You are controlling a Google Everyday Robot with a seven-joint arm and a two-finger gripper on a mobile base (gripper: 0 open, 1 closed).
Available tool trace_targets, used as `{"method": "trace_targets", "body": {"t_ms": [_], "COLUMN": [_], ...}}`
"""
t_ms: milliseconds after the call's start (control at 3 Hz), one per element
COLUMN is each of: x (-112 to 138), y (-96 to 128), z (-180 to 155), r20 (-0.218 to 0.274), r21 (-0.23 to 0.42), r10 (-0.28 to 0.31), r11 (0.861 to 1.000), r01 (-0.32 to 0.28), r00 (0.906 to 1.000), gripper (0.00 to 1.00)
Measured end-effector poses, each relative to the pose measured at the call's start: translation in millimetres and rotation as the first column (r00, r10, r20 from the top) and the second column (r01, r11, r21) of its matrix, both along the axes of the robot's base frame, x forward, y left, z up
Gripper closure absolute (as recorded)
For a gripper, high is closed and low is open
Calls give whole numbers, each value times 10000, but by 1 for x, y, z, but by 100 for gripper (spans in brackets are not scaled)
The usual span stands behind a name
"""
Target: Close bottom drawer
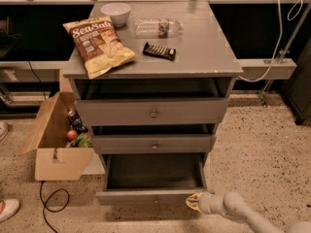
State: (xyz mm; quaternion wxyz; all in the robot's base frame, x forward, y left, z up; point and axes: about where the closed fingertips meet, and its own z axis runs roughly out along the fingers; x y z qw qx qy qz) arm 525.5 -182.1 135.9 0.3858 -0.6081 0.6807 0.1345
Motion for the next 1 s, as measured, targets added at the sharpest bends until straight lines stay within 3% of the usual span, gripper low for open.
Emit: {"method": "trace_targets", "body": {"t_ms": [333,667,1000], "x": [23,23,40], "y": [6,6,7], "z": [-1,-1,-1], "r20": [382,385,841], "r21": [412,413,540], "r10": [-610,-610,-556], "r11": [9974,9974,9972], "r01": [595,594,512], "r00": [9974,9974,9949], "gripper": [100,100,100]}}
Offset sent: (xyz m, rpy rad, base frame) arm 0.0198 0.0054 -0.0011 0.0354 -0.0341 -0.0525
